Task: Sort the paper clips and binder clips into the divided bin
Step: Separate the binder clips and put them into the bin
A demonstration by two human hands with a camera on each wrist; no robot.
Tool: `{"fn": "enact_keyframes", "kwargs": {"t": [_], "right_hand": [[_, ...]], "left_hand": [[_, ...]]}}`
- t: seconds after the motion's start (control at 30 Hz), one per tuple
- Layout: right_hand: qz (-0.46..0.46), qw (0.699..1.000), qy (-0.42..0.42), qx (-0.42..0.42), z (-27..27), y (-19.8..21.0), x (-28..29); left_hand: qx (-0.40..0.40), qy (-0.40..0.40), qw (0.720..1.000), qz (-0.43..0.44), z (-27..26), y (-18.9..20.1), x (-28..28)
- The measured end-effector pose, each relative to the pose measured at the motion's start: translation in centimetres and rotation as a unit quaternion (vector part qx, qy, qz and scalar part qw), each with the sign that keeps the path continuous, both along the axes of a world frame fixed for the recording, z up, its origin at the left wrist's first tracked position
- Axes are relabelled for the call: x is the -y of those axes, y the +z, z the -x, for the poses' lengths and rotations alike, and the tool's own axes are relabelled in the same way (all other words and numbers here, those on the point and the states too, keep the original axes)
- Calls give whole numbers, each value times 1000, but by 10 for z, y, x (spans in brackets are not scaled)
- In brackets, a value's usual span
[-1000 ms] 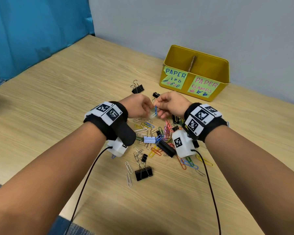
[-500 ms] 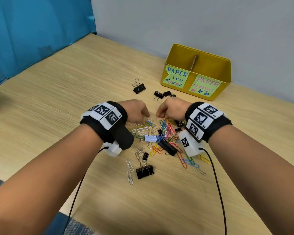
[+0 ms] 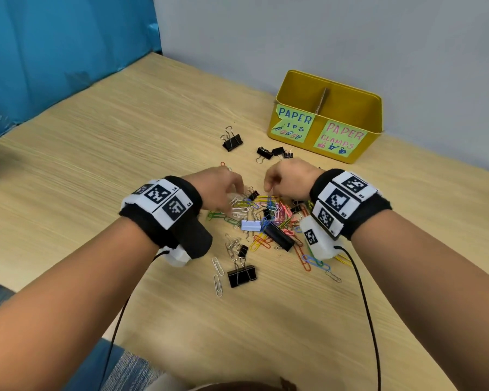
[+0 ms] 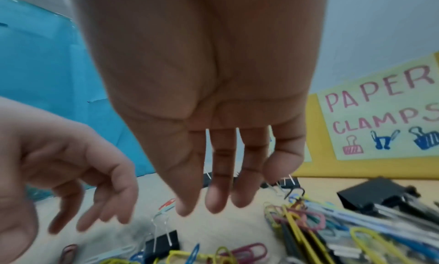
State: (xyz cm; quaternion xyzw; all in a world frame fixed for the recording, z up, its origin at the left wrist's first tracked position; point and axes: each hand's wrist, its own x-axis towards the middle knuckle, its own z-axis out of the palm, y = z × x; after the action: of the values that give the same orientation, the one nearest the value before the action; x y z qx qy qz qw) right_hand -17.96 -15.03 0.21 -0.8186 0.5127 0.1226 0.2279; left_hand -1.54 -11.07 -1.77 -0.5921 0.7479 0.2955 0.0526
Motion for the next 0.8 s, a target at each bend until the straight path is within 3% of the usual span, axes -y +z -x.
{"fn": "enact_keyframes", "kwargs": {"t": [0.07,0.2,0.3,0.5,0.7,0.8], "right_hand": [[-5,1000,16,-6,1,5,-6],[-132,986,39,-97,-2,8,-26],[-92,985,70,-132,-4,3,-38],[-66,988,46,-130,6,13,-49],[-217,970,28,-103,8,2,-68],[-201,978,-2,-57,9,0,-69]], "left_hand": [[-11,3,1000,26,1,4,-4],[3,-47,999,-12,23,7,-14],[55,-77,996,1,36,0,-16],[54,-76,995,22,37,1,-22],[-40,-48,998,25,34,14,-30],[-18,-31,999,24,26,12,-32]]}}
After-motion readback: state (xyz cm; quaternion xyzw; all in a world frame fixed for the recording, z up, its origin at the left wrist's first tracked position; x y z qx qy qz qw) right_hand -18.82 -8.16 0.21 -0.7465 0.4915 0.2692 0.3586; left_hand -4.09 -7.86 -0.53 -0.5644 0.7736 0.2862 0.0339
